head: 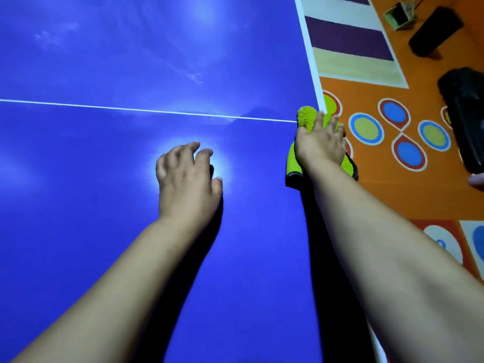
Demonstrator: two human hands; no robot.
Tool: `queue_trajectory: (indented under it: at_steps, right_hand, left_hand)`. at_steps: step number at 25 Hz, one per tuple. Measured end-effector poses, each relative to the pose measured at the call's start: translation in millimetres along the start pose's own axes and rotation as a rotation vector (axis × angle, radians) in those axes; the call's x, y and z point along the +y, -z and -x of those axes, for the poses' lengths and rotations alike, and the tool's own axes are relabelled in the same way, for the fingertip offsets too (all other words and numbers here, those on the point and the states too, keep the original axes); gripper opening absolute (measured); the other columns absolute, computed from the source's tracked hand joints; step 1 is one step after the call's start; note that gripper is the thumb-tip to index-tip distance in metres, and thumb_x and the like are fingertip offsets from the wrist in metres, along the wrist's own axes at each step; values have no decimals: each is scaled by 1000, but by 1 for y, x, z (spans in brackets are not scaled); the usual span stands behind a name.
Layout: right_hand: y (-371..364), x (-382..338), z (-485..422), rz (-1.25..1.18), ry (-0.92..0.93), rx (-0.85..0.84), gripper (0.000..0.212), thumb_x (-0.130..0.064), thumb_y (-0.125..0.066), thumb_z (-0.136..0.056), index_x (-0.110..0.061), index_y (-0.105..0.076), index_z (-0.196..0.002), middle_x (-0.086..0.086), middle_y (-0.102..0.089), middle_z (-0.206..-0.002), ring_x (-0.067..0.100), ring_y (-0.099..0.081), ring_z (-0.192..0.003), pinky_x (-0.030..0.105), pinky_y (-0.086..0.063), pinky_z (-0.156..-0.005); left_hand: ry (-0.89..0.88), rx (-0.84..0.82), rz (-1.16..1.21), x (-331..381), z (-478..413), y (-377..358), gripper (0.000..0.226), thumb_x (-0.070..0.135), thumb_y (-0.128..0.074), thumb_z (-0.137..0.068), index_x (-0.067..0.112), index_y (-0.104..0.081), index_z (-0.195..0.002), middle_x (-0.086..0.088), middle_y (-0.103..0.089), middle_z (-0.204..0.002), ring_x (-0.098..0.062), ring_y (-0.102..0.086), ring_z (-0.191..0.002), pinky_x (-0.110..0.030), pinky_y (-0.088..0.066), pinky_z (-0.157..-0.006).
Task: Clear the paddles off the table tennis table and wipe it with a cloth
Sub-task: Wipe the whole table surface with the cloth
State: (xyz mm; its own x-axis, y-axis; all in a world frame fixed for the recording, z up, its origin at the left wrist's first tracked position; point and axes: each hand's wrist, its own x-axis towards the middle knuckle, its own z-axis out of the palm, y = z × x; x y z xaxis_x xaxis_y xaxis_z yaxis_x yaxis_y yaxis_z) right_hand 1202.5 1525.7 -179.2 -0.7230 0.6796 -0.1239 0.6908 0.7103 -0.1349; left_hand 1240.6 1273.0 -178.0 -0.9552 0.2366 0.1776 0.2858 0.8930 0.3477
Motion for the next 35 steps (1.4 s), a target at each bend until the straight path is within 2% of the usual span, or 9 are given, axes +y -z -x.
queue_trajectory:
  at_steps: [3,9,17,21,26,31,35]
  right_hand:
    - [-9,-32,12,33,2,17,66,-47,-26,-97,-20,-8,-154,10,-2,-161,30,3,-148,46,-2,-118]
    - [-38,-159,73,-10,218,19,67,-44,-26,-97,-16,-5,-154,11,-3,-161,28,3,-148,46,-1,-118]
    - [-72,-311,153,-6,327,-25,63,-37,-28,-96,-27,-6,-153,10,-2,-161,26,3,-148,45,-2,-118]
    - [-85,-363,198,5,470,-35,65,-35,-31,-96,-27,-3,-154,5,-4,-161,22,1,-148,42,-5,-119]
    - [-84,-374,246,38,647,-85,65,-28,-34,-94,-25,-8,-154,-1,-7,-161,15,0,-148,38,-6,-119]
    - [-84,-343,305,47,872,-148,66,-35,-32,-88,-34,-15,-152,-7,-10,-161,10,1,-148,35,-3,-118]
    - [-85,-307,361,109,977,-167,65,-37,-30,-88,-35,-14,-152,-6,-10,-161,10,1,-148,34,-1,-117]
  left_hand:
    - [40,-10,-28,-30,2,11,44,23,-61,-82,11,-54,-124,-11,-44,-137,-32,-31,-128,-41,-10,-106]
    - [169,52,-59,-122,8,47,47,25,-63,-82,11,-53,-125,-13,-44,-136,-32,-30,-127,-43,-12,-106]
    - [202,53,-62,-282,10,108,47,26,-60,-83,12,-51,-127,-11,-43,-137,-32,-30,-127,-41,-11,-106]
    - [216,50,-86,-351,26,142,46,25,-61,-83,11,-52,-126,-12,-44,-135,-33,-31,-125,-42,-12,-106]
    - [207,15,-84,-395,58,176,47,25,-59,-83,11,-51,-128,-11,-43,-136,-32,-30,-125,-40,-11,-105]
    - [212,-17,-34,-401,105,186,46,24,-61,-83,11,-52,-126,-11,-45,-136,-31,-31,-125,-39,-11,-105]
    - [225,-30,-20,-395,153,192,46,22,-63,-81,10,-54,-124,-12,-47,-133,-31,-33,-124,-39,-12,-104]
